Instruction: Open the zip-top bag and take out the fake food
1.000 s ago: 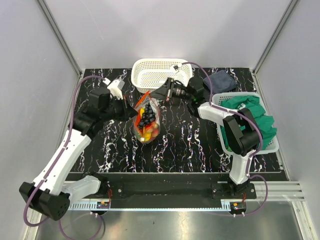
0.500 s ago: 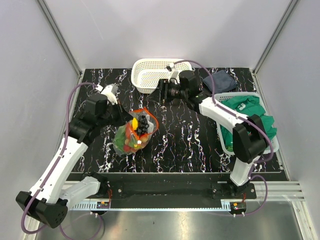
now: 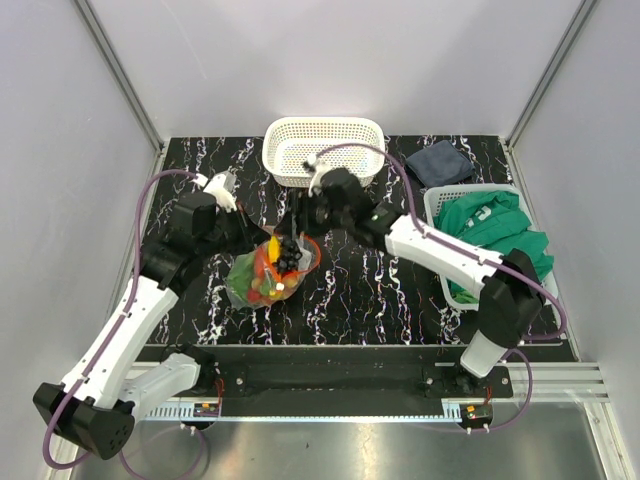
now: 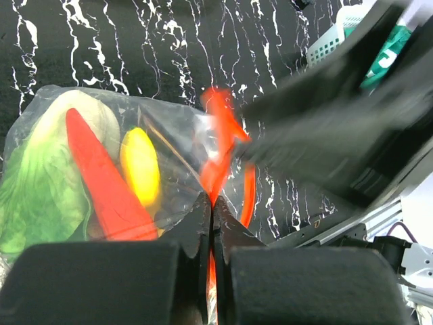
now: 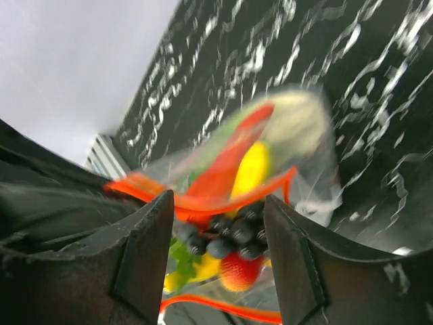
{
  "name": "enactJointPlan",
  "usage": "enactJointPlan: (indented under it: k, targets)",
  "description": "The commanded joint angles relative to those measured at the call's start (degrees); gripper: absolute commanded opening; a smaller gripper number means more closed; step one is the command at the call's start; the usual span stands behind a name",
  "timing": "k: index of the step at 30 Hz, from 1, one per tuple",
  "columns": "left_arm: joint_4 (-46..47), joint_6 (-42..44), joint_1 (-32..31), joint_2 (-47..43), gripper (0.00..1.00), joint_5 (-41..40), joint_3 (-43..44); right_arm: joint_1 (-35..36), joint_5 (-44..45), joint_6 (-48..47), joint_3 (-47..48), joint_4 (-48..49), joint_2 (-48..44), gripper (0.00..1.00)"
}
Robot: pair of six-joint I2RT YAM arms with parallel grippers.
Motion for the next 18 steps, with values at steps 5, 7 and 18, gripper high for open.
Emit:
enactJointPlan:
  k: [5,7,18]
  targets:
    - [8.37,-1.81,-0.06,-0.58,0.00,3.41,-1.77,4.34,13.60,5.91,-11.23,2.32,-5.47,0.65]
    - [9.16,-2.25,-0.06,-0.58,0.00,4.11,-2.73,4.34,14.39,6.53,-13.26,4.24,-6.44,0.66]
    - [11.98,-4.53,-0.24,-0.23,0.00,6.57,-3.97,4.26,8.33,11.61,-16.43,13.22,-2.24,0.72]
